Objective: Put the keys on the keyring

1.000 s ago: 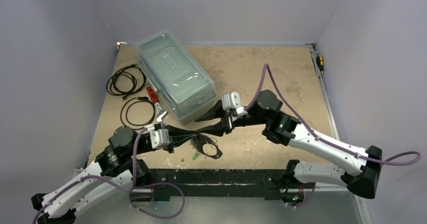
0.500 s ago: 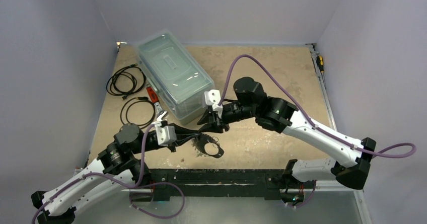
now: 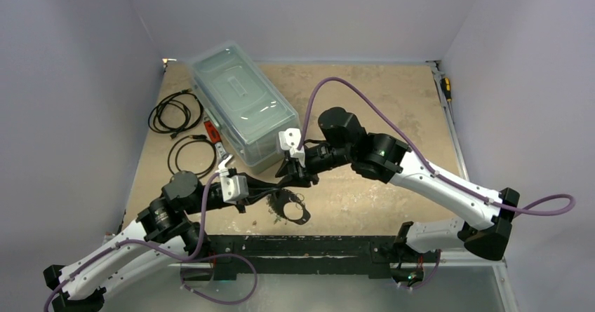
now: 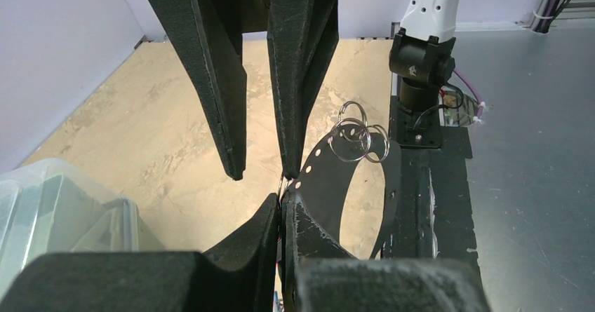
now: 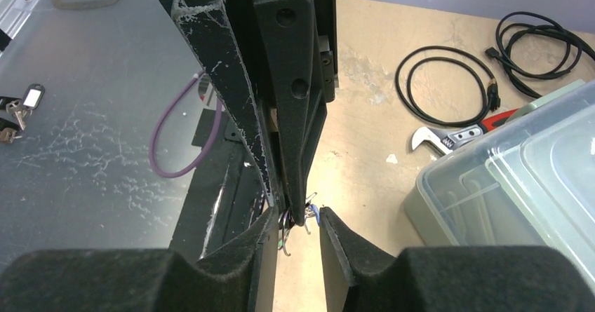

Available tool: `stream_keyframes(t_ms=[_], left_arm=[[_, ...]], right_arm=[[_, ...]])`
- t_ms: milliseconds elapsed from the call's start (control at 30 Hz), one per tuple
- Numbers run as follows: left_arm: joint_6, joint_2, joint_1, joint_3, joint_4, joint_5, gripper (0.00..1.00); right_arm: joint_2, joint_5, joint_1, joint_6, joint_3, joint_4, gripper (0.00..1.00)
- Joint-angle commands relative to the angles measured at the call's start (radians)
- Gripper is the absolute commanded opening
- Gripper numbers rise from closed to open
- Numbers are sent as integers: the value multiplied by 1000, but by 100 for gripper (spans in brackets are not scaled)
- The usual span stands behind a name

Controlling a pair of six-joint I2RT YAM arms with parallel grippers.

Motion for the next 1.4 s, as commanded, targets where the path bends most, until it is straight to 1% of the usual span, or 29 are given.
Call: stream_keyframes(t_ms=[0,200,433,567,733,900,1067,1367], left_arm=[[-3,-1,3,52,73,-18,0],[-4,-1,2,52,73,-20,0],[-4,-2,3,51,75,-15,0],[-3,-2,2,51,76,-13,0],[-3,-8,3,50,79,-12,0],[-4,-12,3,49,79,-11,0],[-3,-16,2,48,81,-12,0],[-2,-22,3,48,78,-28,0]], right_arm=[[-44,-28,9,4,18,6,33],[-41,-31,10,13,7,8,39],[-24,-3,11,19,-3,28,40],[-2,35,10,22,-2,27,36],[16,40,11,18,2,12,30],[15,41,11,18,1,9,30],[20,38,11,18,1,7,24],[30,37,11,21,-4,-6,29]])
